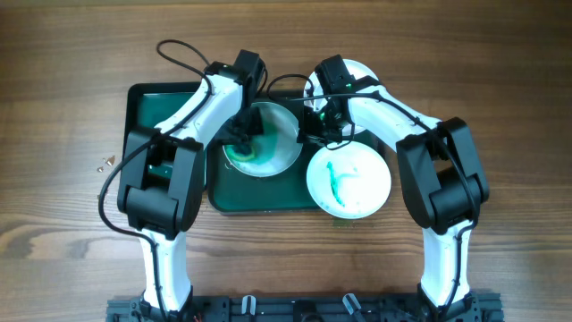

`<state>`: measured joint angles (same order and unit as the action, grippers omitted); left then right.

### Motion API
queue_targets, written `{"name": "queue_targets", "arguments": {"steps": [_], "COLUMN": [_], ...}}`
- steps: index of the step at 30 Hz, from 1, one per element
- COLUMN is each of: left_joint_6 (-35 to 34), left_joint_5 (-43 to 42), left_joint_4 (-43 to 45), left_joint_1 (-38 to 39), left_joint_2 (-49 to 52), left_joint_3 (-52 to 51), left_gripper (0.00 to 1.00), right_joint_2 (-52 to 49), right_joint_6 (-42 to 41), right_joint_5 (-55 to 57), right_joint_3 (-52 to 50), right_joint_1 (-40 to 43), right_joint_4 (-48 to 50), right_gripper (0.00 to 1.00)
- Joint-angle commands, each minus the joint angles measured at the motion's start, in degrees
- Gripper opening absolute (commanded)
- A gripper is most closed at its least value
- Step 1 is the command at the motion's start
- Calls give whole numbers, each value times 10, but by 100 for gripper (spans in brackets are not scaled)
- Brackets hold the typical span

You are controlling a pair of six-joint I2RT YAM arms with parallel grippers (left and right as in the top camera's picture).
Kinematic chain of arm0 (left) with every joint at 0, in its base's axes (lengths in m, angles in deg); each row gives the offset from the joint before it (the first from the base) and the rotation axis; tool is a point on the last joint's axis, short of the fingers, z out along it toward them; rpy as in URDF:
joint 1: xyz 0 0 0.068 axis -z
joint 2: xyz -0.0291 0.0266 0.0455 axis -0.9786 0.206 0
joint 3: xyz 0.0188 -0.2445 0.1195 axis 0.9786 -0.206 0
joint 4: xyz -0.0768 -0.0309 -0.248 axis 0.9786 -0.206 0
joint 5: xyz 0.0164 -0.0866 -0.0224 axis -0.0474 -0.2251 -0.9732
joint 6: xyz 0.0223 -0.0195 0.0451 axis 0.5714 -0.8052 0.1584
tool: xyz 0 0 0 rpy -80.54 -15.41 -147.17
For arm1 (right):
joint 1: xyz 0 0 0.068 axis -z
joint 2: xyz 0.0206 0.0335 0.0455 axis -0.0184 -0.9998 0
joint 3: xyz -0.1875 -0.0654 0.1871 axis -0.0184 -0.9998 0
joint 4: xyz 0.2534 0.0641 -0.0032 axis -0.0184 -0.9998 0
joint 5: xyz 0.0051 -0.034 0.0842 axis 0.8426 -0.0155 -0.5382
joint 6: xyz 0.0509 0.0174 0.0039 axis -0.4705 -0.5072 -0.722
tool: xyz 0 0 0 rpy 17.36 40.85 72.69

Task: Clean dirty plates on tray and stack at the side
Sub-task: 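Scrub the left plate with the sponge while right gripper holds it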

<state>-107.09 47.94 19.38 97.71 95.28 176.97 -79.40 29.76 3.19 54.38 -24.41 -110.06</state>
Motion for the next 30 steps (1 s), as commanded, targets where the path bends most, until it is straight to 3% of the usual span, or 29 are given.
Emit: {"name": "queue_targets", "arguments": {"steps": [1,3,8,10,14,20,24,26,30], "left_joint_6": [134,138,134,105,28,-25,-32,-26,25], "left_joint_5": [-226,-261,-226,-159,55,241,210,119,21], "left_joint_4": [-6,11,107,146,191,137,72,27,-50], "left_joint_1": [22,25,22,18,8,-4,-5,-9,-31], "left_joint_2": [0,0,0,0,0,0,0,-4,-25], "left_joint_3": [-4,-4,-4,-4,-4,-4,-4,4,51], "left_gripper": [4,4,4,4,4,4,4,4,4], "right_joint_2": [-19,-19,-19,-19,-19,-19,-19,-19,-19], "right_joint_6": [-3,-3,-3,-3,-3,-3,-2,0,11], "right_joint_5": [18,18,16,16,16,16,17,17,16], "right_joint_3": [-4,-4,-4,-4,-4,-4,-4,-4,-4], "right_joint_1": [3,3,3,3,3,3,3,3,3], "right_joint_4": [-1,-2,-3,-3,-3,-3,-3,-3,-5], "right_gripper": [4,4,4,4,4,4,4,4,4]}}
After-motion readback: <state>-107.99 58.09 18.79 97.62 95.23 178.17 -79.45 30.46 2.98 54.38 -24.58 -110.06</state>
